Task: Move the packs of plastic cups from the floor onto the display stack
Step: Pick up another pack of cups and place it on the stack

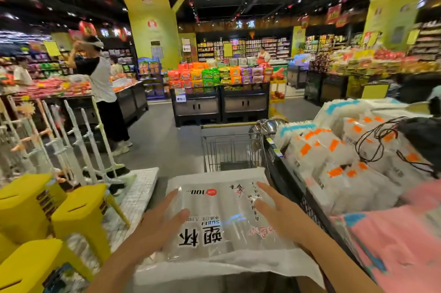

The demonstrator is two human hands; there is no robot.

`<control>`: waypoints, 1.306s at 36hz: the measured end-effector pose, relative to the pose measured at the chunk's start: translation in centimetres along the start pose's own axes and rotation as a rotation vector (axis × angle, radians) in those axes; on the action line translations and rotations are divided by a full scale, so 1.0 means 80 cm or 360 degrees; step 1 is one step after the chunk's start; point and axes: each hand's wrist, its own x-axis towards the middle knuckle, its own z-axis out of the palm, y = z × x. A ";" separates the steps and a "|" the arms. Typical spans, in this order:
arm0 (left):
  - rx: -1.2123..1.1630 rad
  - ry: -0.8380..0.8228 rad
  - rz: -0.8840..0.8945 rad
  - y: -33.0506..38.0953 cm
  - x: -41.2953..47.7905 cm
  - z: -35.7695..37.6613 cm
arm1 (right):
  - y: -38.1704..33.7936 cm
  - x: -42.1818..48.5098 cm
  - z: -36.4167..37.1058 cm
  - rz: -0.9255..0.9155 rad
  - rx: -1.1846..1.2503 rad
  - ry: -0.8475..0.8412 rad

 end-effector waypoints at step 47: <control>-0.0150 -0.0118 -0.0274 -0.022 0.735 0.197 | 0.274 0.719 -0.050 0.0110 0.0033 -0.0158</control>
